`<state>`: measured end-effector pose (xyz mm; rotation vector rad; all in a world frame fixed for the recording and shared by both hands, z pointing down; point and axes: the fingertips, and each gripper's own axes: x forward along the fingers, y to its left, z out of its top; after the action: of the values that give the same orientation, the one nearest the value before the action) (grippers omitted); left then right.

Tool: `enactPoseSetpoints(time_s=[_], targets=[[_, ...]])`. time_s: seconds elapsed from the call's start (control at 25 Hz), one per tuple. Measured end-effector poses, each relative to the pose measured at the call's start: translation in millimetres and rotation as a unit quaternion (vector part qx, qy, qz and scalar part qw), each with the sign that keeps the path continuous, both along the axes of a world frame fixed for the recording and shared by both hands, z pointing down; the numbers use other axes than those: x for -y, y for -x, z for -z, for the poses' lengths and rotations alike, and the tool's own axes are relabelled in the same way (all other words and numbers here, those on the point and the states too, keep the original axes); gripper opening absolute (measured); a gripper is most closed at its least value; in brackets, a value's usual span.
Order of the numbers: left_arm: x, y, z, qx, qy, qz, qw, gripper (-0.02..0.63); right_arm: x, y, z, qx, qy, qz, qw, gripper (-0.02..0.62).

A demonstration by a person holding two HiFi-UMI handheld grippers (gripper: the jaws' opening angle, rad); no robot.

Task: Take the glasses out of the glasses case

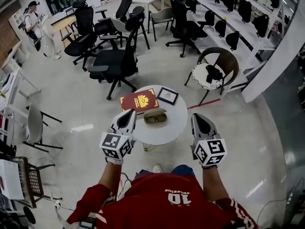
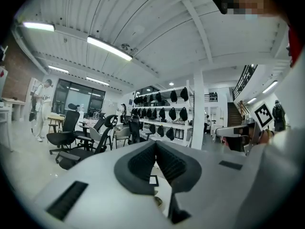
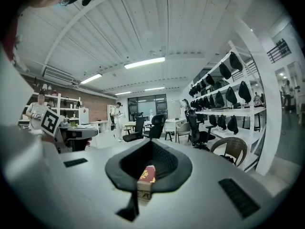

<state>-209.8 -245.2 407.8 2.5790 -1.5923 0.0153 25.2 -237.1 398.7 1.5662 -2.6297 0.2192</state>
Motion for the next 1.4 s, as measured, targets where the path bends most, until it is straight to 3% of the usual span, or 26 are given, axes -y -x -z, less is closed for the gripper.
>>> enactPoseSetpoints(time_s=[0.48,0.72,0.96,1.4], targets=[[32,-10,-4,0.01,-0.001,-0.004,0.9999,0.008,29,-2,-6,0.008,0.004,0.014,1.0,0.015],[43,-21,-10,0.058,-0.005,-0.008,0.9983,0.011,43,-1,-11,0.012,0.007,0.026,1.0,0.015],[49,-33,-15,0.071,-0.005,-0.021,0.9972,0.073,48,0,-17,0.015,0.014,0.036,0.999,0.015],[65,-54,-98,0.147,0.063,-0.068,0.9849,0.081,53,-17,-34,0.01,0.035,0.035,0.999,0.015]])
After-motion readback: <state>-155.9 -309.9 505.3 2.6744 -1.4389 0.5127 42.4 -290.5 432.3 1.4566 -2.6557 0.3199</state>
